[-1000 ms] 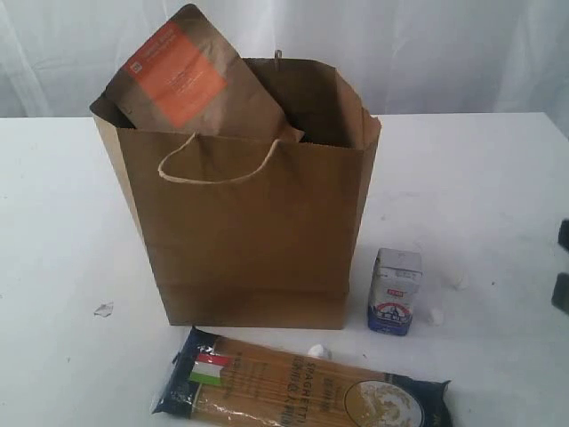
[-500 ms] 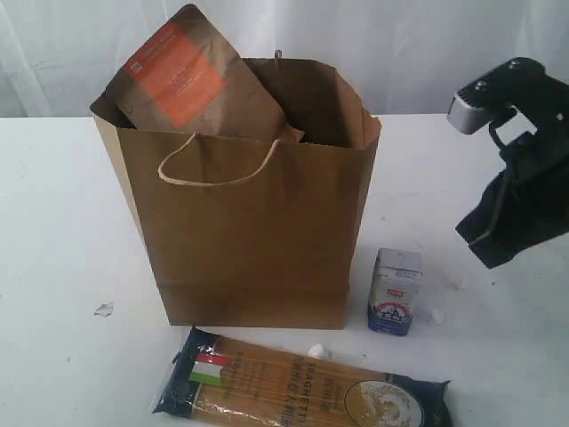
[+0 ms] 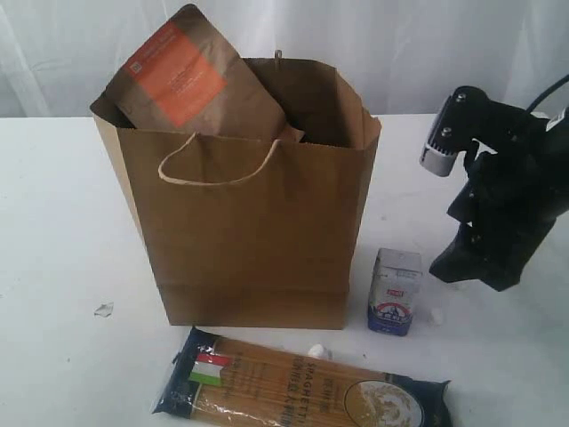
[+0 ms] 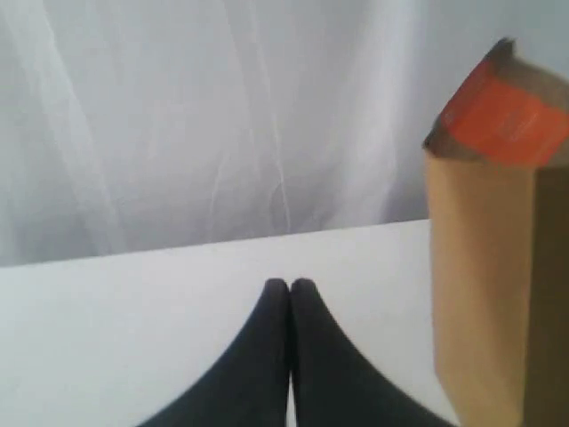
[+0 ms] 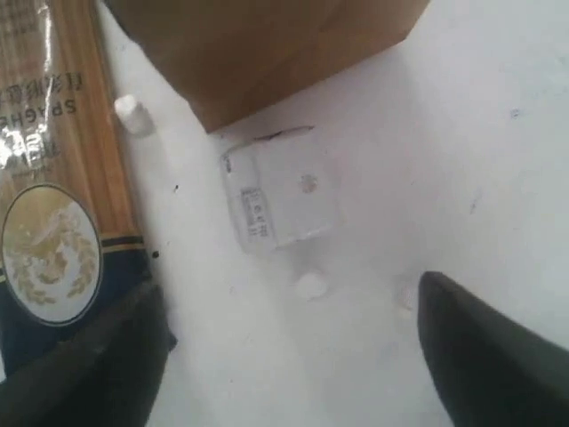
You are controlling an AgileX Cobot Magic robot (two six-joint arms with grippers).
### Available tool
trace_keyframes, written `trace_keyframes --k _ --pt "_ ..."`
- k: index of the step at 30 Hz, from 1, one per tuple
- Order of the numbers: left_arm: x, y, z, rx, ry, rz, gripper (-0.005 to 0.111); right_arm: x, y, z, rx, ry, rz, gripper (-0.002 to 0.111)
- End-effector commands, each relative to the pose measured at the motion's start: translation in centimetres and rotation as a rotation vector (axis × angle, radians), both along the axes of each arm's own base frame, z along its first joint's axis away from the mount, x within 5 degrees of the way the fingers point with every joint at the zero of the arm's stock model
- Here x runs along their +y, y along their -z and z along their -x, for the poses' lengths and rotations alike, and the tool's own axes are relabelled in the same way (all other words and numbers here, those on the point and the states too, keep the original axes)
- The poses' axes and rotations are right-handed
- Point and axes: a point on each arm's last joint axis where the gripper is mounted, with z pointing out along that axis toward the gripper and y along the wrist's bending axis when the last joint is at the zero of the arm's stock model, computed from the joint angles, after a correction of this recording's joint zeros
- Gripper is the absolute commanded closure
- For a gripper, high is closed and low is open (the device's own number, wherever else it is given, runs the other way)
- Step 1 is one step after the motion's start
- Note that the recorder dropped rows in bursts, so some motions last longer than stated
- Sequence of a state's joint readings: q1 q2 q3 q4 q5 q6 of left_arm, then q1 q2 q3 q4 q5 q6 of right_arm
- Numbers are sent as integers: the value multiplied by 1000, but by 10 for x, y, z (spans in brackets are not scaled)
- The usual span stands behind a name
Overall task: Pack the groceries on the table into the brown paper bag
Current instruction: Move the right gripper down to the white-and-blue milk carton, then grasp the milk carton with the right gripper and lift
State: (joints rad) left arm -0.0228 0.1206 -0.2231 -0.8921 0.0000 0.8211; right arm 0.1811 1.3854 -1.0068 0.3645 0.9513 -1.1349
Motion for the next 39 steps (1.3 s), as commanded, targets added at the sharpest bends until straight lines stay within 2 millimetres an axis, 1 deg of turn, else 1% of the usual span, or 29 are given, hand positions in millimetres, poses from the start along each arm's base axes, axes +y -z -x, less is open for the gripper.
trace_keyframes --k 1,4,5,7,12,16,20,23,29,31,34,39 --pt "11 40 -7 53 -120 28 107 7 3 -7 -22 -22 -58 35" --pt "11 63 -8 122 -118 22 107 16 12 -13 -44 -123 -59 35" --pt "10 67 -8 137 -114 21 107 19 15 -15 -54 -148 -49 35" --pt "8 69 -8 153 -93 19 107 23 23 -22 -74 -173 -31 35" --pt "4 72 -7 188 -53 56 107 24 43 -36 -74 -146 -13 35" --pt "4 72 -7 193 -46 62 107 26 60 -40 -5 -151 -8 35" --pt "4 72 -7 193 -46 65 107 27 68 -41 34 -156 -7 36" --pt "4 72 -7 193 -46 65 107 27 67 -41 31 -156 -8 42" --pt "4 72 -7 193 -46 65 107 26 57 -39 -3 -155 -12 70" --pt "4 72 -7 193 -46 65 107 26 53 -37 -12 -157 -15 76" --pt "4 72 -7 193 -46 65 107 25 44 -30 -12 -172 -23 81" --pt "4 72 -7 193 -46 65 107 24 23 -12 13 -181 -50 82"
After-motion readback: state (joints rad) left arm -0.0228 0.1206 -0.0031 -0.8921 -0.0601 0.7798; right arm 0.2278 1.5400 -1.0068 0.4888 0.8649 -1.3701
